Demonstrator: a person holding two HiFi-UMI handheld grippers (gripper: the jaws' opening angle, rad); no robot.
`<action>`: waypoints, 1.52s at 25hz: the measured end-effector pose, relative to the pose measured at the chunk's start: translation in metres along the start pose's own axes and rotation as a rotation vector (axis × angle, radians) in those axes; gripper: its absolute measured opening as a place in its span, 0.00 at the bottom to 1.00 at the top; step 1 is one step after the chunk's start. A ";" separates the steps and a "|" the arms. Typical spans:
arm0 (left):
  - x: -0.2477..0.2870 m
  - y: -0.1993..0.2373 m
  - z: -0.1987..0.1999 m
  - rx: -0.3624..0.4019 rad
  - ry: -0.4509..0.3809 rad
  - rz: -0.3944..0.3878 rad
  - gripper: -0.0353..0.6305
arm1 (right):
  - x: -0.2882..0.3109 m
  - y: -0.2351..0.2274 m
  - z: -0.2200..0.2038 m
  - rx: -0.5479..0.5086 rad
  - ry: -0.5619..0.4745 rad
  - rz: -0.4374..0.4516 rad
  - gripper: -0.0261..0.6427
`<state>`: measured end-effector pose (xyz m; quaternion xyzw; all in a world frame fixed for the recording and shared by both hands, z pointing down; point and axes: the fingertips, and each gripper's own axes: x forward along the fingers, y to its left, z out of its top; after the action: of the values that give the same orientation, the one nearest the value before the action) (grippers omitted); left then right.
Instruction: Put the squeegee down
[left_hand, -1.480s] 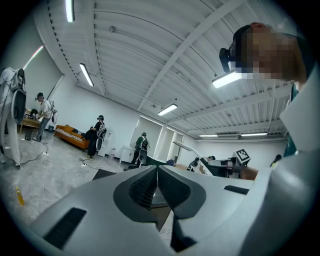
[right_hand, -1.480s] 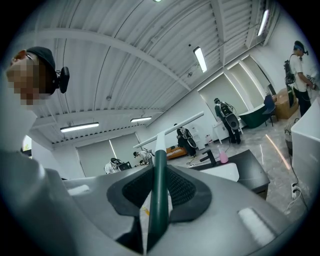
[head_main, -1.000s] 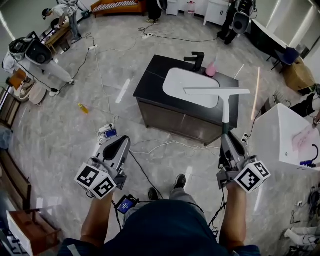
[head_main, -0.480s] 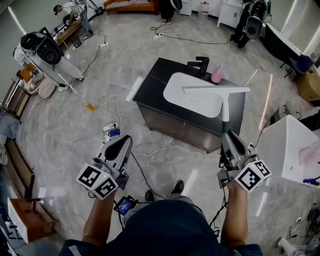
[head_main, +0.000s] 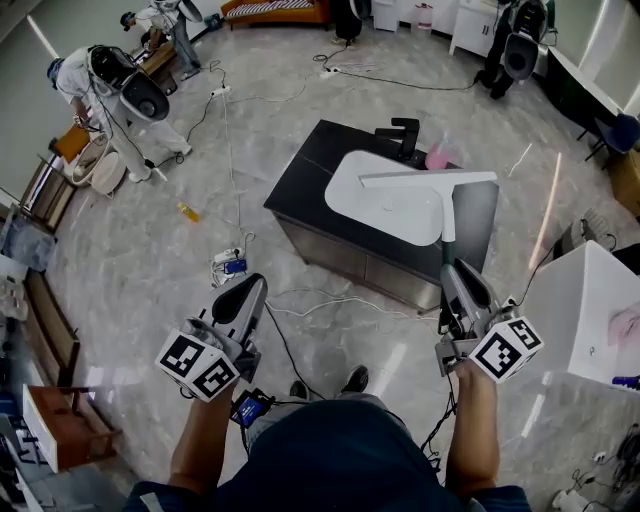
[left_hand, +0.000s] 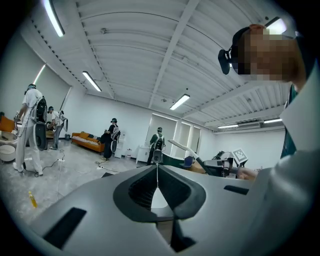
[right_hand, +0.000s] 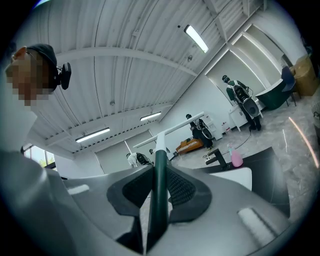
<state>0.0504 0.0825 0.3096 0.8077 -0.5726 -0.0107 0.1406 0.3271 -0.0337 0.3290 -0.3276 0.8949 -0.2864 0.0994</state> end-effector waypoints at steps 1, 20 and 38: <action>0.002 -0.002 0.001 0.002 0.001 0.002 0.07 | 0.001 -0.003 0.001 0.002 0.002 0.002 0.17; 0.018 0.077 0.018 -0.012 0.004 -0.078 0.07 | 0.054 0.015 -0.003 -0.016 -0.041 -0.080 0.17; 0.000 0.244 0.061 -0.010 0.000 -0.187 0.07 | 0.161 0.092 -0.030 -0.043 -0.130 -0.212 0.18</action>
<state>-0.1854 -0.0050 0.3097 0.8568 -0.4947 -0.0265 0.1431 0.1448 -0.0667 0.3019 -0.4403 0.8528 -0.2542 0.1194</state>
